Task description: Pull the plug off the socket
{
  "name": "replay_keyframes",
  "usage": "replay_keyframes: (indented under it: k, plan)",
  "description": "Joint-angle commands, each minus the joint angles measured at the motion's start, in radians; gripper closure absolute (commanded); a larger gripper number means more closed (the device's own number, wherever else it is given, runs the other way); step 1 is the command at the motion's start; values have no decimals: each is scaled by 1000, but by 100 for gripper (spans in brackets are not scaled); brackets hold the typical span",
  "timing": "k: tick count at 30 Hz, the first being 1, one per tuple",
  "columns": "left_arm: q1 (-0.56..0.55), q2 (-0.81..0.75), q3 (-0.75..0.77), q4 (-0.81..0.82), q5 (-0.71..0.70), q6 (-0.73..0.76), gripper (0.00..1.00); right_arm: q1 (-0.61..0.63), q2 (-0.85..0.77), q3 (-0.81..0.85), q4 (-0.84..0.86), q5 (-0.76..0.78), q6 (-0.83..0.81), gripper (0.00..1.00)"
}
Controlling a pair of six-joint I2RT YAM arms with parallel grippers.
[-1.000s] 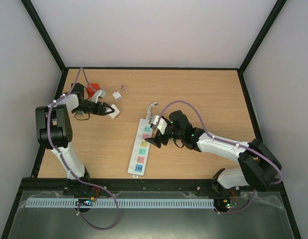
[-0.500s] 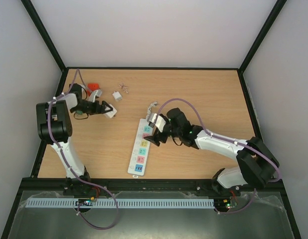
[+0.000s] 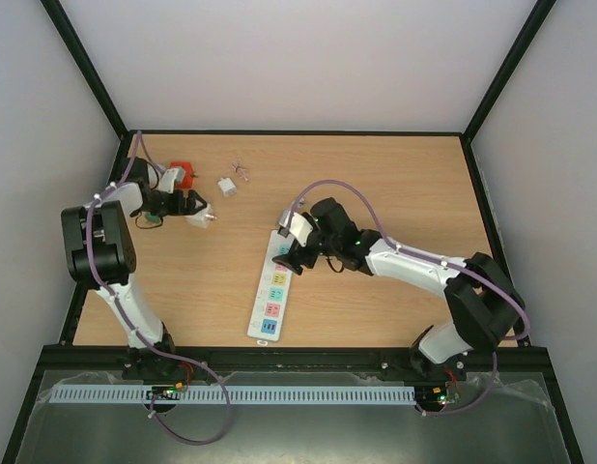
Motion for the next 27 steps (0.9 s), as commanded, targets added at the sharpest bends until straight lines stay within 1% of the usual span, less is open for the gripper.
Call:
replay_keyframes:
  k: [1, 4, 6, 12, 20, 23, 27]
  plan:
    - [7, -56, -10, 21, -77, -15, 1, 31, 44, 66, -58, 35, -2, 4]
    - [8, -51, 5, -3, -81, -9, 2, 68, 81, 108, -96, 71, -11, 3]
    - [9, -74, -5, 4, -78, -3, 2, 94, 102, 134, -118, 83, -11, 4]
    - [9, -207, -41, 23, -65, 0, 0, 221, 188, 203, -162, 142, -11, 4]
    - [9, -375, -95, 25, -48, -12, 0, 363, 378, 378, -279, 240, -21, 3]
    - [8, -408, -105, 24, -41, -19, 0, 396, 435, 436, -328, 278, -23, 3]
    - [7, -432, -108, 22, -39, -24, 0, 407, 483, 480, -400, 298, -27, 4]
